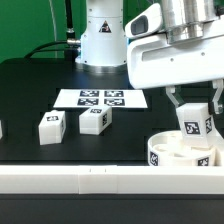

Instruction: Assemble stool

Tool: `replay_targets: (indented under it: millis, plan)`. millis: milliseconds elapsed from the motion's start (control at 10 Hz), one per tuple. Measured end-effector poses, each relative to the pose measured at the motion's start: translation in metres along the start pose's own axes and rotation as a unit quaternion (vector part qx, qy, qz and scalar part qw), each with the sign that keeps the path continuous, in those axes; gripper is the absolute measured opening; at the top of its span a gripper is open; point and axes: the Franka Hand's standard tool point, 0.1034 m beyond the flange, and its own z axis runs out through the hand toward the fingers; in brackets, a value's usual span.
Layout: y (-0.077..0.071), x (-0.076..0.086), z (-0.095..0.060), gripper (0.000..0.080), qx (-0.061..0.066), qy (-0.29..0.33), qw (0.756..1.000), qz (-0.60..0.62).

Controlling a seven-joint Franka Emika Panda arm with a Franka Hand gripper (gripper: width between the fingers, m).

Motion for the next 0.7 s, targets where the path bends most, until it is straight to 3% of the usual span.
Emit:
replay_targets:
  millis: [300,500,700]
  plan:
    - [-0.0015,0.0095,-0.0017,0.0340,0.017,0.012,0.995,0.093]
    - [-0.0012,0.0099,-0.0024,0.0340,0.018,0.012,0.995,0.097]
    - [-0.0022,0.0077,-0.0017,0.0340,0.010,-0.004,0.998,0.065]
